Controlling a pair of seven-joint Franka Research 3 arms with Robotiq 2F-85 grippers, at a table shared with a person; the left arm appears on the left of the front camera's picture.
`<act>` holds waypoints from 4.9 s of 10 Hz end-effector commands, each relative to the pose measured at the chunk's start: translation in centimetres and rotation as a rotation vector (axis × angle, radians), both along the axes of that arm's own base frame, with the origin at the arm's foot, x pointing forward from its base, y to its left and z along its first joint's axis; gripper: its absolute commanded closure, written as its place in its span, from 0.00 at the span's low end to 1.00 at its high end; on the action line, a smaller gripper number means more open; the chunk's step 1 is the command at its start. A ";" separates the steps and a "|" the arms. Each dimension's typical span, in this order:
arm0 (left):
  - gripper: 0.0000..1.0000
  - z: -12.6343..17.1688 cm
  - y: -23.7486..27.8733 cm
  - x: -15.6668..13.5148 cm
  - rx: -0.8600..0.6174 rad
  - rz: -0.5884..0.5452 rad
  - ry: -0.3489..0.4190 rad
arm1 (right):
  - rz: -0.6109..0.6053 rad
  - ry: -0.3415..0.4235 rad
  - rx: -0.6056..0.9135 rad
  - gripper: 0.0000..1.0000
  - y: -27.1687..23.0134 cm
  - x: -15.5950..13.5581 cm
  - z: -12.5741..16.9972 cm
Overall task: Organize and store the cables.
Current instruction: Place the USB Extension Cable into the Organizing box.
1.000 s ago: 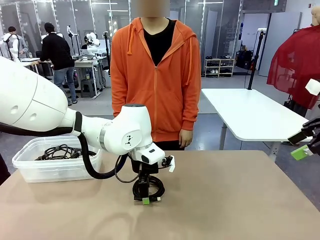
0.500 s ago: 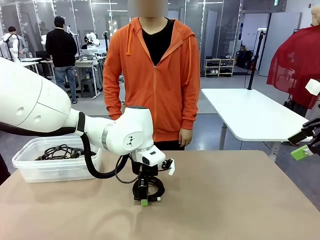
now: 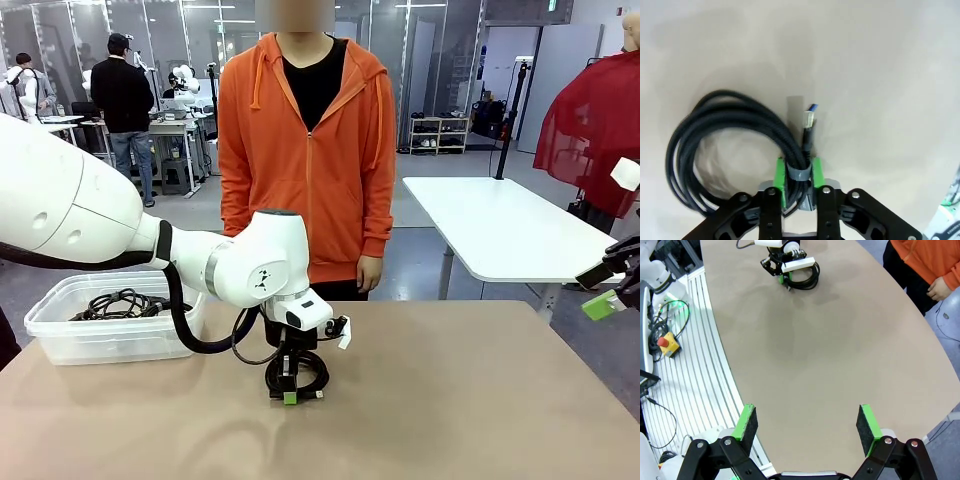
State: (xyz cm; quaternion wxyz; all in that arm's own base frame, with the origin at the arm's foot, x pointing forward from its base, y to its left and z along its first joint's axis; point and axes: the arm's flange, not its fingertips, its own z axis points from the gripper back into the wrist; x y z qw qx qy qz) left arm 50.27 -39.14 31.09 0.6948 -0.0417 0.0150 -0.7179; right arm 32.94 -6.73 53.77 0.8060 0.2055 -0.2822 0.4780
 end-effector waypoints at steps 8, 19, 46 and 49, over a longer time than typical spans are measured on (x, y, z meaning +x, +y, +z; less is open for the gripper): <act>1.00 17.4 1.6 -4.6 0.048 -0.117 -0.010 | 0.015 -0.009 -0.008 0.00 -0.2 0.2 0.0; 1.00 23.1 25.2 -2.9 -0.064 0.298 -0.059 | 0.015 -0.009 -0.008 0.00 -0.2 0.2 0.0; 0.86 10.4 28.8 17.4 -0.035 0.522 0.076 | 0.015 -0.009 -0.008 0.00 -0.2 0.2 0.0; 0.44 10.3 28.3 17.3 -0.023 0.510 0.079 | 0.015 -0.009 -0.008 0.00 -0.2 0.2 0.0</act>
